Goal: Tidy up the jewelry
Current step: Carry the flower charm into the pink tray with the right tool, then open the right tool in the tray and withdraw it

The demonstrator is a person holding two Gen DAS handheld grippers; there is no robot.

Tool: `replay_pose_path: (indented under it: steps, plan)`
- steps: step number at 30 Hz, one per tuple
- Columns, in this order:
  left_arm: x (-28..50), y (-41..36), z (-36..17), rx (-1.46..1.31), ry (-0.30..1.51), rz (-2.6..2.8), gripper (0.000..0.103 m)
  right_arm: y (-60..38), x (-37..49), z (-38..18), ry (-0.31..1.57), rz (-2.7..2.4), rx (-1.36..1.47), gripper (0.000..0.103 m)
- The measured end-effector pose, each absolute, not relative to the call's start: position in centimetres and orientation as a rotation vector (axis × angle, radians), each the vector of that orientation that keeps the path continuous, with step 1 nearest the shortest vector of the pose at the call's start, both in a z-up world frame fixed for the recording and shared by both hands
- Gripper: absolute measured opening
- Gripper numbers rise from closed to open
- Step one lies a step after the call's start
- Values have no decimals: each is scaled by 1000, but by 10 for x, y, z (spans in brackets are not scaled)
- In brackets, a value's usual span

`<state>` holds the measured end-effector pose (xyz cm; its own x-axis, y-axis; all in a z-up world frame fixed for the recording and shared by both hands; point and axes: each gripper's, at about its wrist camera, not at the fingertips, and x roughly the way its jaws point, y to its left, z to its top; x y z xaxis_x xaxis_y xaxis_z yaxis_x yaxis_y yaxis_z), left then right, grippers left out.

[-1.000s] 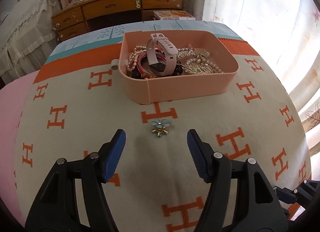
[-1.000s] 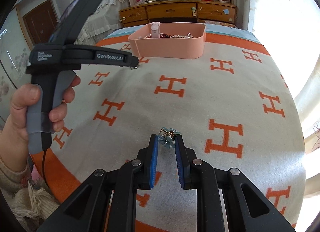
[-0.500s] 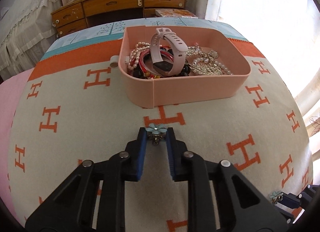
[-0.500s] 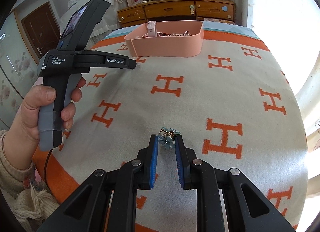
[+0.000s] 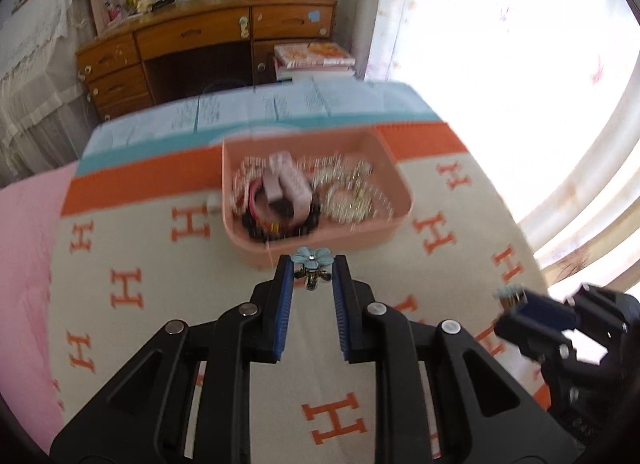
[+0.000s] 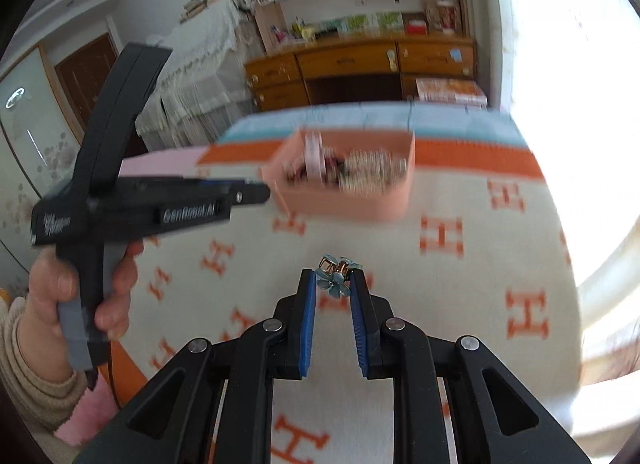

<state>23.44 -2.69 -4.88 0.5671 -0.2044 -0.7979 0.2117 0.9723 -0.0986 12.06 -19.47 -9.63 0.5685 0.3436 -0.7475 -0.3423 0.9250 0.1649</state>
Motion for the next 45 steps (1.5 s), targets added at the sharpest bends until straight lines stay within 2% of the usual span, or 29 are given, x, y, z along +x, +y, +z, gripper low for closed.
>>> replay_pose_path:
  steps: [4,8,15,21,23,24,25,28,34,36,38,41,44,45]
  plan:
    - [261,-24,11,-9,877,-243,17,-193,175,-44,814,395,40,17]
    - [302,-19,33,-31,876,-232,17,-190,233,-23,829,371,87,17]
    - [364,-21,-13,-66,997,-217,17,-176,326,-62,978,260,74,17]
    - [385,-24,-49,-106,1073,-218,18,-163,364,-113,1081,209,38,18]
    - [388,-26,-55,-84,1097,-200,19,-163,369,-124,1102,206,64,22]
    - [389,-28,-58,-62,1117,-190,21,-163,372,-127,1105,208,76,31]
    - [390,-30,-61,-47,1128,-184,22,-164,375,-132,1102,205,80,35]
    - [385,-28,-62,-52,1115,-203,27,-167,372,-132,1078,182,61,36]
    - [356,-16,-36,-75,1054,-230,30,-176,346,-114,1052,188,76,36]
    - [337,-13,-24,-46,1024,-215,47,-178,331,-103,1036,195,75,36]
    - [313,-9,-9,-33,976,-211,51,-179,312,-91,1020,215,75,36]
    - [271,-2,11,-25,939,-194,52,-180,274,-69,990,230,52,38]
    - [219,5,24,-40,886,-176,53,-182,228,-47,936,243,36,55]
    - [203,7,26,-42,867,-165,56,-184,211,-41,909,244,34,66]
